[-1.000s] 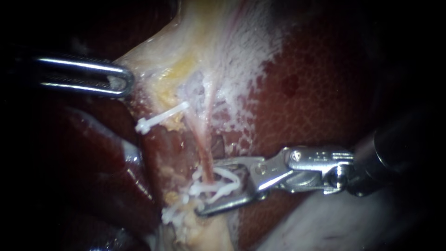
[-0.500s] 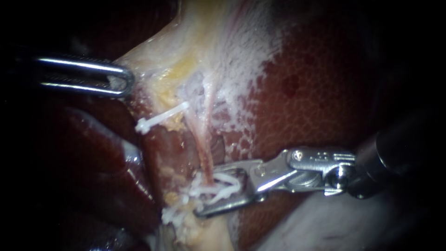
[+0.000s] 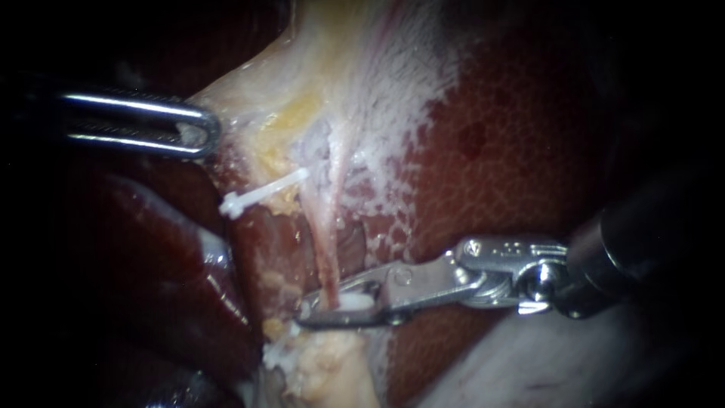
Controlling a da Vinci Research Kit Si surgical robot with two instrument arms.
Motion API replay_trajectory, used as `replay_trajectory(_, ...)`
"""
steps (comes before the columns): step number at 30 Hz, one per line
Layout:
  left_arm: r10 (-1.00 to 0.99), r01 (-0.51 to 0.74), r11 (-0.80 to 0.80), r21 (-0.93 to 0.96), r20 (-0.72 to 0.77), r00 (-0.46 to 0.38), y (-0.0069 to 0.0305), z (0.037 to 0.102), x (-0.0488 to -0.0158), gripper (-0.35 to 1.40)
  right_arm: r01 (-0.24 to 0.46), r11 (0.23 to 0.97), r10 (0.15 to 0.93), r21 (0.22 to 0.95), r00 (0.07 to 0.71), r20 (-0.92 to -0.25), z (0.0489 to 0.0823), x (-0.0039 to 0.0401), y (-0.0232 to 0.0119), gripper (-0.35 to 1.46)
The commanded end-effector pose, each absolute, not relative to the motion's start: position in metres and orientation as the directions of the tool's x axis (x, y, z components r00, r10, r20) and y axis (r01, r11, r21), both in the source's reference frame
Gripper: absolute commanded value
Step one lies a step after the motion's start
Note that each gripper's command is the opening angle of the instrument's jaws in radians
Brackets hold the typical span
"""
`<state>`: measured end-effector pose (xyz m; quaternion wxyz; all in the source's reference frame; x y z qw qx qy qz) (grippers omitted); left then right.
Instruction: Clipping second clip right tube
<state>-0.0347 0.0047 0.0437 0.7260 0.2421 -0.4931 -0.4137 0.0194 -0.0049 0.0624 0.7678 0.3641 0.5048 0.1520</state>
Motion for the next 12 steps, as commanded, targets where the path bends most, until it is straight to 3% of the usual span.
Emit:
replay_trajectory(1, -0.839, 0.362, 0.540, 0.760, 0.516, 0.171, 0.0047, 0.0437, -0.0347, -0.18, 0.135, 0.689, 0.600, 0.712, 0.444, -0.665, 0.0625, 0.0194, -0.0050, -0.35)
replay_trajectory(12, -0.840, 0.362, 0.540, 0.760, 0.516, 0.171, 0.0047, 0.0438, -0.0348, -0.18, 0.133, 0.686, 0.604, 0.715, 0.445, -0.661, 0.0626, 0.0193, -0.0050, -0.35)
